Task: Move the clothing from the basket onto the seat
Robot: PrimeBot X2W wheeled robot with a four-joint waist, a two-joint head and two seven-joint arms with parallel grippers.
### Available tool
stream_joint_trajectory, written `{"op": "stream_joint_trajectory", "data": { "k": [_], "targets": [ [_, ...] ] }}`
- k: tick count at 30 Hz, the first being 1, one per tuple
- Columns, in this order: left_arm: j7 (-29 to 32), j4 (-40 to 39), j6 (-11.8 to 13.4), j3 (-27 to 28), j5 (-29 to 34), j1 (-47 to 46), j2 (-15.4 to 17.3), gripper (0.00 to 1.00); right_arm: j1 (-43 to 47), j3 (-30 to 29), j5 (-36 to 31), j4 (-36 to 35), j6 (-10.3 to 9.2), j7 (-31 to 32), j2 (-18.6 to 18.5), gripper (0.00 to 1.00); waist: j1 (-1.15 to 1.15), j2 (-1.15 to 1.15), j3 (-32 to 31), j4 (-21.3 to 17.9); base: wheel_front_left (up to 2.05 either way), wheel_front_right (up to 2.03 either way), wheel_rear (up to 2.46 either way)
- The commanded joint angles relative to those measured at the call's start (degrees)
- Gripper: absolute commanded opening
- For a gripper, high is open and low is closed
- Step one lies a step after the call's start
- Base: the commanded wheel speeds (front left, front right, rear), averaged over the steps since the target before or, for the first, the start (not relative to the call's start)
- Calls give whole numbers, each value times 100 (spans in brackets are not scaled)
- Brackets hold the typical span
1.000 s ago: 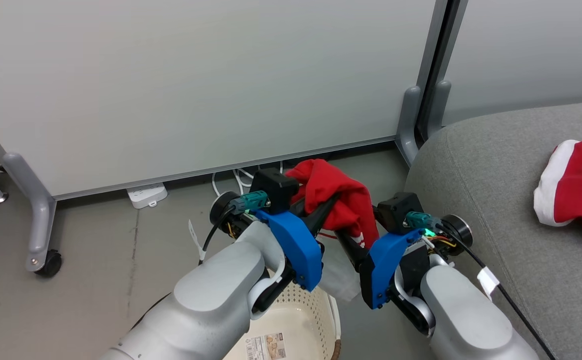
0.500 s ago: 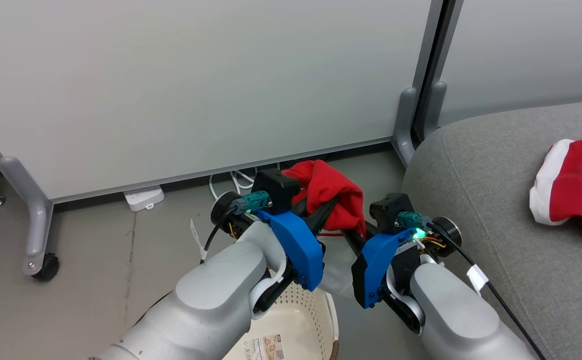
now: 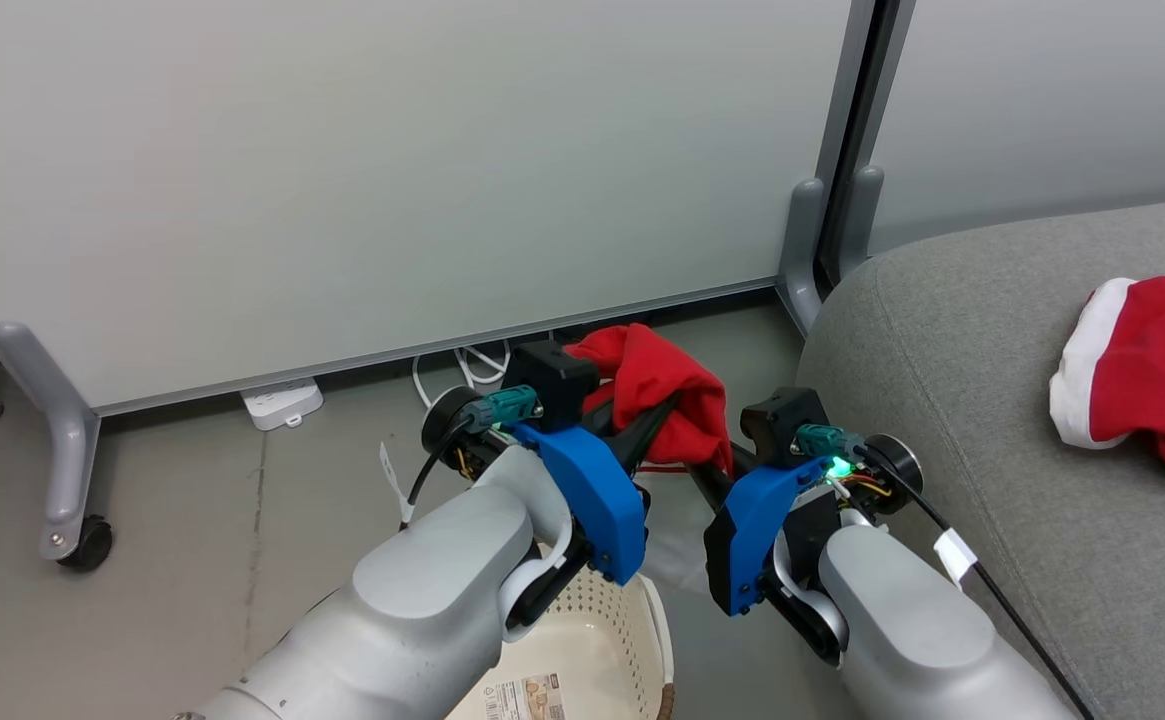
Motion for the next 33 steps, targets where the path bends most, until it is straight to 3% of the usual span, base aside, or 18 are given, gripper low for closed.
{"op": "stream_joint_trajectory", "data": {
  "k": [1, 5, 6, 7, 16, 26, 33],
  "targets": [
    [-52, -9, -7, 13, -21, -116, 6, 0, -76, 25, 15, 48, -6, -17, 15, 0, 0, 0, -2, 0, 0, 0, 0],
    [-98, -28, -12, -18, -27, -100, 6, 0, -115, 53, 56, 115, -6, -61, 18, 0, 0, 0, -15, 6, 0, 0, 0],
    [-114, -38, -17, -14, -40, -88, 6, 44, -124, 58, 66, 132, -6, -77, 19, 0, 0, 0, -18, 8, 0, 0, 0],
    [-115, -43, -22, -16, -42, -76, 6, 100, -129, 67, 72, 149, -6, -89, 19, 0, 0, 0, -22, 11, 0, 0, 0],
    [-179, -121, 11, 159, 165, 139, 12, 100, -190, 109, 128, 238, -6, -172, -1, 0, 0, 0, -32, 53, 0, 0, 0],
    [-172, -1189, 226, 1475, 1118, 1413, 412, 100, -136, -9, 125, 243, -6, -258, -93, 0, 0, 0, 52, 55, 0, 0, 0],
    [-173, -1867, 216, 2149, 1967, 2385, 763, 100, -11, -89, 84, 167, -6, -296, -87, 0, 0, 0, 123, 56, 0, 0, 0]
  ]
}}
